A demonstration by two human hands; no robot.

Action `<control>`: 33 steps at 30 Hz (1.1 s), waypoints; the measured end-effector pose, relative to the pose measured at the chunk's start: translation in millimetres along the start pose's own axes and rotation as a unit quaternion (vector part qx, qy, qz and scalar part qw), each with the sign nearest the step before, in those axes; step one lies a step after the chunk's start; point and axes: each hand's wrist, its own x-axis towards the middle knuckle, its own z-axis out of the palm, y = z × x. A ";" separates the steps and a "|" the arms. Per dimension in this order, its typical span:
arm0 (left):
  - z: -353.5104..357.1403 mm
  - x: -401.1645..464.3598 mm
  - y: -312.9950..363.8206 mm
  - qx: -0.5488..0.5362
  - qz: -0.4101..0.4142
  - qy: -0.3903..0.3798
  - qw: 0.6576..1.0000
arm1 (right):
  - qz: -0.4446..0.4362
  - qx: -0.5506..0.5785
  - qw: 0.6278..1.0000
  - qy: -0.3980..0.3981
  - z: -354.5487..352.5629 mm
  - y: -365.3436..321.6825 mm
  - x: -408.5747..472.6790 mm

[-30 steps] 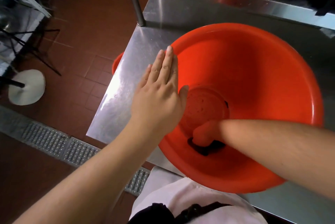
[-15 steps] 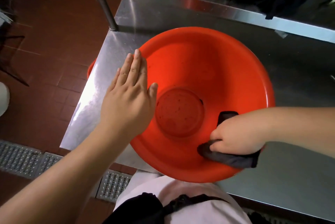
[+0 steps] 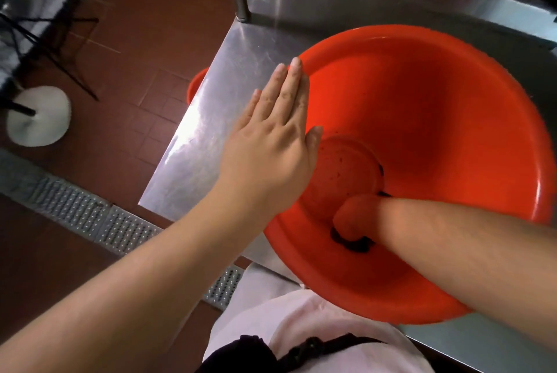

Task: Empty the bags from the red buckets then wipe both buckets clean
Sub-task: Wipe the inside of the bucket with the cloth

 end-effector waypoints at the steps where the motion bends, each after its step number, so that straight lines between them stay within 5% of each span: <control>1: -0.5 -0.3 -0.4 0.004 0.000 -0.002 1.000 | 0.000 0.014 1.000 -0.008 -1.7 1.3 -0.8; 7: 0.1 -0.9 -1.9 0.005 0.005 -0.001 1.000 | -0.025 0.128 0.986 -0.102 -0.3 6.0 -38.2; 17: 4.7 2.5 -11.3 0.006 0.019 0.007 1.000 | 0.053 0.160 0.986 0.006 22.1 56.4 -190.3; 26: 6.4 -0.7 -3.9 0.018 0.014 0.020 1.000 | 0.010 -0.036 0.987 -0.156 25.6 52.7 -58.8; 33: 5.2 -1.2 0.4 0.021 -0.006 0.014 1.000 | 0.051 0.098 0.994 -0.011 15.9 33.5 -10.1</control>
